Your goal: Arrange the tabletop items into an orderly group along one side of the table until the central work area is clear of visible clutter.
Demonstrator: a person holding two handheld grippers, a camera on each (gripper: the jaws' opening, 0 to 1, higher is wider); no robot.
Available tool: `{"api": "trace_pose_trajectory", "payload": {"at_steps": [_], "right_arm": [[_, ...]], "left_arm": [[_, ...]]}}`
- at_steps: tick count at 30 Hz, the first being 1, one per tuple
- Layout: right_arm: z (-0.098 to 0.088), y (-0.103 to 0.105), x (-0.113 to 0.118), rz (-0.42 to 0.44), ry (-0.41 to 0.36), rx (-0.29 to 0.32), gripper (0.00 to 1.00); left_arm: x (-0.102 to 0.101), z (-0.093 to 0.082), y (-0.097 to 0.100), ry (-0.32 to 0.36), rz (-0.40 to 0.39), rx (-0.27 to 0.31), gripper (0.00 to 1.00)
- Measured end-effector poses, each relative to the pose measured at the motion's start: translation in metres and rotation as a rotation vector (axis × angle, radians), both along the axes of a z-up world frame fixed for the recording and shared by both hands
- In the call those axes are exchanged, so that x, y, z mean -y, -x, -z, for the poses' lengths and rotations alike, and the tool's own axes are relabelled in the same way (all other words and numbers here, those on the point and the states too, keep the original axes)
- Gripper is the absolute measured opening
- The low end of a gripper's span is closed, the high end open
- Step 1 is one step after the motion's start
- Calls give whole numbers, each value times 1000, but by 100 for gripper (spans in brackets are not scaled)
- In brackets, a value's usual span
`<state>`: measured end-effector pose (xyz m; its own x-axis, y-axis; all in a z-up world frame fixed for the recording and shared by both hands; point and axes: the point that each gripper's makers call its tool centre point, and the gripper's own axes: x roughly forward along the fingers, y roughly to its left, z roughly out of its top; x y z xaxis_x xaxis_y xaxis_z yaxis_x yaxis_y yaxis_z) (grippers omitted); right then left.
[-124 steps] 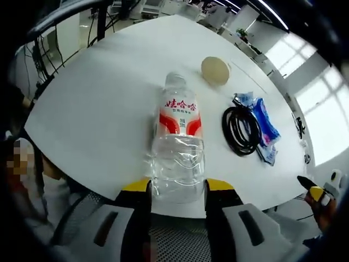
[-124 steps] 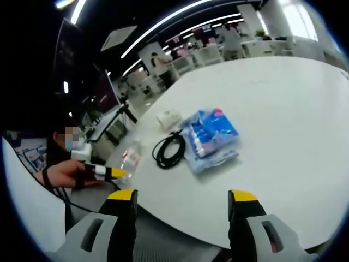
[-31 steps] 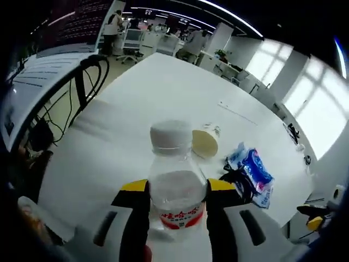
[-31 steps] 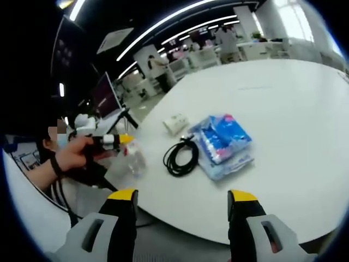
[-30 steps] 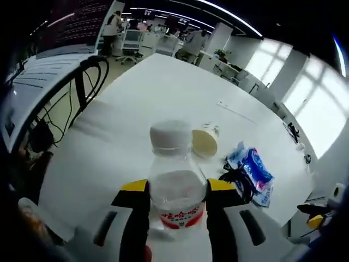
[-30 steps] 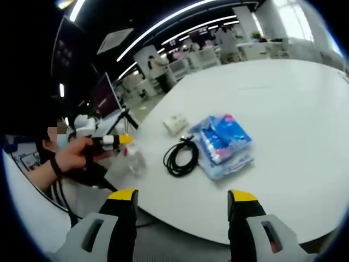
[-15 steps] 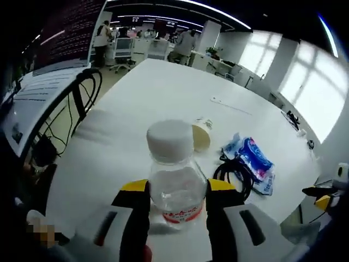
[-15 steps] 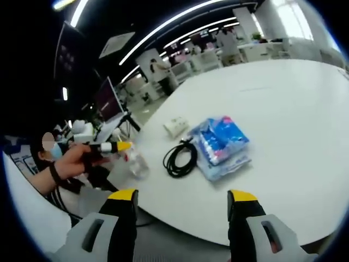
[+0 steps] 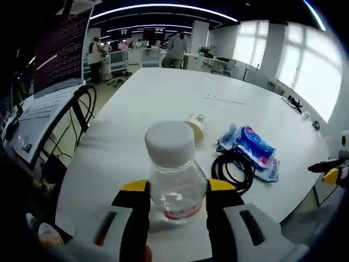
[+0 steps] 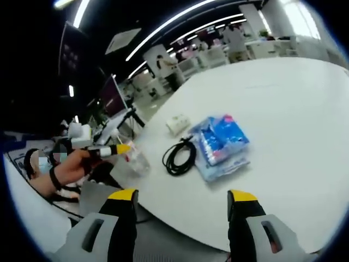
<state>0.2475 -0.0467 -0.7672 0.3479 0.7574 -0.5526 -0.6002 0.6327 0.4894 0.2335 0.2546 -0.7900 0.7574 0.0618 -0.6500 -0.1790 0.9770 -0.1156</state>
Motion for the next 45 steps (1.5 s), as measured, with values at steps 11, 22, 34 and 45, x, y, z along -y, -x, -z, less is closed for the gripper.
{"api": "trace_pose_trajectory", "payload": {"at_steps": [11, 22, 34, 45], "right_arm": [[4, -8, 5, -37, -3, -3, 68], [4, -9, 0, -62, -4, -8, 68], [12, -6, 3, -93, 31, -28, 68], [7, -18, -10, -87, 42, -28, 68]], "left_arm": [[6, -1, 1, -30, -4, 6, 38], [14, -3, 9, -63, 10, 18, 38], [17, -1, 11, -85, 27, 22, 38], [19, 3, 13, -61, 20, 30, 38]]}}
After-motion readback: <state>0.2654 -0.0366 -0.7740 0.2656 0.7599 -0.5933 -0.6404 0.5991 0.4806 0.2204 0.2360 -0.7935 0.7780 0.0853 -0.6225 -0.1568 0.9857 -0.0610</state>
